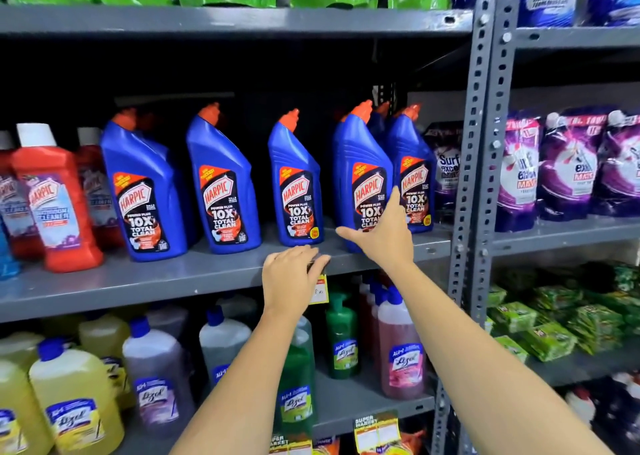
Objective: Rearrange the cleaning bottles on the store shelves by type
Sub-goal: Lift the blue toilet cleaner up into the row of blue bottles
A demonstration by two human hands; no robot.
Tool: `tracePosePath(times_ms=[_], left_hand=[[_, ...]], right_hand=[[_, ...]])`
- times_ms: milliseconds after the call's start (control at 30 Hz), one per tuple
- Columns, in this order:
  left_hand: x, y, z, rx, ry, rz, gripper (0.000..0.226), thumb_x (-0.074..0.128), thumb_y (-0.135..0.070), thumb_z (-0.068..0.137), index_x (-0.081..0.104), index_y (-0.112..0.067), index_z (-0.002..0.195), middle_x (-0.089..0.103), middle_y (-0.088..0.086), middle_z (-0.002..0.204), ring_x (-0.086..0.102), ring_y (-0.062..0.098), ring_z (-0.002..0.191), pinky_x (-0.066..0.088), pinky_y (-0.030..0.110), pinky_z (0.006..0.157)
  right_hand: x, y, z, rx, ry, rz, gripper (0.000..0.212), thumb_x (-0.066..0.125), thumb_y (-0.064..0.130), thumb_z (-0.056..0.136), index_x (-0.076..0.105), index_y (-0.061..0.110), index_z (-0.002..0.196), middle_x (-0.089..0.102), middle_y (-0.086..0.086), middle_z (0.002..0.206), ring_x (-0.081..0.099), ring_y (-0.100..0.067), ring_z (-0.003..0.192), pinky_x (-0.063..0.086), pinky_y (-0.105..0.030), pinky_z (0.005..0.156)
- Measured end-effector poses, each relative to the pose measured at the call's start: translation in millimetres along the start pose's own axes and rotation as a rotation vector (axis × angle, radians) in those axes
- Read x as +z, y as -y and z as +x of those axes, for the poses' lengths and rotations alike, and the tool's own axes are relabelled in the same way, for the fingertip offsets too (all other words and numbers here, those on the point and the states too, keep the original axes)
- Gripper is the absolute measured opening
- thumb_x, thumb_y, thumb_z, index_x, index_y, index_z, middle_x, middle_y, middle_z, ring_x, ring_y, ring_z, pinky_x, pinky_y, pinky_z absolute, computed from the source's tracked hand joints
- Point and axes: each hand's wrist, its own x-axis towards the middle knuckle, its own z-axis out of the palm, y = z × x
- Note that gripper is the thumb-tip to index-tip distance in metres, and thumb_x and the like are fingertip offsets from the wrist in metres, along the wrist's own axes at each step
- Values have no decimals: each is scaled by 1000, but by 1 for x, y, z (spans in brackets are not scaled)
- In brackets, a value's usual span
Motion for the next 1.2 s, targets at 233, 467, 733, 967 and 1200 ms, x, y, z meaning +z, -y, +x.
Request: tracePosePath(times_ms=[233, 467, 733, 967, 1200], left_hand=[[-19, 16, 10, -23, 194, -163, 34, 59, -51, 88, 70, -30, 113, 67, -11, 120, 60, 9, 112, 42, 33, 96], [-28, 20, 15, -99, 279, -265, 24, 61, -49, 87, 71, -38, 106, 67, -21, 115, 58, 2, 109, 44, 26, 89], [-38, 27, 24, -162, 420, -394, 20, 62, -45, 89, 73, -36, 103, 70, -20, 109, 58, -3, 102, 46, 25, 86], [-37, 25, 24, -189, 401, -362, 19, 62, -46, 88, 73, -38, 101, 70, -21, 109, 56, -3, 99, 42, 23, 78], [-36, 25, 22, -198, 386, -349, 19, 61, -47, 88, 73, -39, 101, 69, -23, 109, 57, -1, 104, 47, 28, 85]], right_hand=[[6, -6, -1, 28, -19, -5, 125, 87, 51, 60, 11, 12, 152, 40, -12, 147, 51, -34, 125, 48, -46, 92], [10, -7, 10, 60, -17, 14, 116, 89, 48, 58, 21, 14, 144, 46, -10, 138, 57, -33, 116, 51, -45, 84], [11, -15, 15, 81, 21, -59, 122, 88, 52, 58, 19, 6, 148, 43, -16, 140, 49, -34, 126, 48, -46, 96], [18, -12, 21, 86, -17, -176, 117, 86, 60, 53, 29, 4, 139, 53, -16, 128, 55, -34, 117, 50, -46, 93], [31, -14, 24, 79, -77, -205, 113, 86, 59, 55, 30, 5, 137, 51, -17, 127, 56, -37, 113, 50, -46, 88]])
